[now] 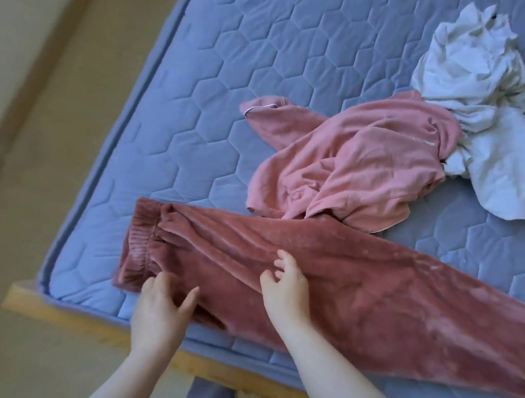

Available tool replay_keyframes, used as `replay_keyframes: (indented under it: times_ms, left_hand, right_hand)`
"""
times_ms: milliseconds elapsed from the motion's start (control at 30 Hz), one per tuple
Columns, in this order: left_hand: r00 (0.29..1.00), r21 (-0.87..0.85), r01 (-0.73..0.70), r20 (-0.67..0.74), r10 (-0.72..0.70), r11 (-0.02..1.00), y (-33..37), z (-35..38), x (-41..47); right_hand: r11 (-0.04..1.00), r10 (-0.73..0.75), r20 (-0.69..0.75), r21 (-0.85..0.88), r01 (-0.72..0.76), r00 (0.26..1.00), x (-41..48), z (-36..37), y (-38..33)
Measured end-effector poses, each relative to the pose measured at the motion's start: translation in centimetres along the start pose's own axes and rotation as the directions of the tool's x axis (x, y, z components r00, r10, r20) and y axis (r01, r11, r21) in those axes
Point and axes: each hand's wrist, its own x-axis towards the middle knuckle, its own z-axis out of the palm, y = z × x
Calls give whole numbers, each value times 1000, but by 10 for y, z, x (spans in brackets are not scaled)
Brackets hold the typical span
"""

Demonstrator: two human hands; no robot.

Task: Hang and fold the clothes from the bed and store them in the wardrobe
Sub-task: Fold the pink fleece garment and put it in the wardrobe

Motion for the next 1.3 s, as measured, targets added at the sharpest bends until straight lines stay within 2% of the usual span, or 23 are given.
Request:
replay_keyframes:
  times_ms: [67, 133, 233, 333, 400, 500, 567, 600, 633, 667, 733, 767, 900, 1033, 1100, 1167, 1300]
  left_hand:
    - [987, -67, 160, 11, -160, 985, -12, -3, 3]
    - [939, -186, 343, 77, -334, 921, -16, -3, 5]
    - [838, -383, 544, 200, -508, 747, -16, -1, 7]
    - [732, -521, 675, 385, -562, 522, -16, 0, 9]
    - [679, -593, 718, 481, -555, 365, -16, -1, 12]
    - [661, -721, 684, 545, -516, 115, -17, -1, 20]
    - [707, -795, 607, 540, -457, -2, -11, -2, 23]
    - [741, -822, 569, 520, -424, -13, -6, -3, 22]
    - [779, -846, 533, 481, -403, 21, 1, -5, 20]
    - [824, -866, 487, 412, -388, 115, 7, -9, 17]
    - [917, -859, 352, 236, -323, 373, 20, -17, 8]
    - [945, -850, 284, 170, -279, 444, 26, -21, 4]
    - [992, -845, 83, 19, -125, 529, 57, -35, -16]
    - [998, -815, -3, 38, 59, 580, 96, -33, -40]
    - [983, -766, -75, 49, 175, 639, 119, -27, -53]
    - [952, -698, -185, 47, 302, 692, 143, -19, -68]
    - [860, -597, -351, 98, 500, 721, 185, 2, -94]
  right_hand:
    - [997, 72, 35, -23, -71, 997, 4, 13, 0]
    - [993, 108, 96, -58, -103, 989, 9, 22, 4]
    - [987, 162, 142, -38, -158, 977, 21, 29, 9]
    - [975, 210, 168, 40, -220, 963, 27, 32, 13]
    - [968, 222, 177, 75, -238, 959, 27, 32, 15]
    - [951, 229, 193, 164, -262, 954, 23, 32, 16]
    - [937, 236, 198, 213, -276, 952, 22, 32, 16]
    - [932, 234, 198, 231, -278, 952, 21, 32, 16]
    - [928, 231, 197, 249, -276, 953, 21, 31, 15]
    - [923, 226, 196, 269, -274, 954, 21, 30, 15]
    - [900, 225, 202, 331, -283, 953, 21, 25, 13]
    - [882, 228, 209, 368, -293, 951, 21, 22, 11]
    - [782, 240, 282, 511, -357, 929, 13, -4, 9]
    - [696, 268, 278, 606, -385, 922, -1, -45, 20]
    - [645, 294, 255, 658, -388, 921, -7, -71, 32]
    - [612, 313, 221, 697, -374, 924, -13, -101, 45]
    - [567, 328, 155, 757, -325, 932, -23, -166, 71]
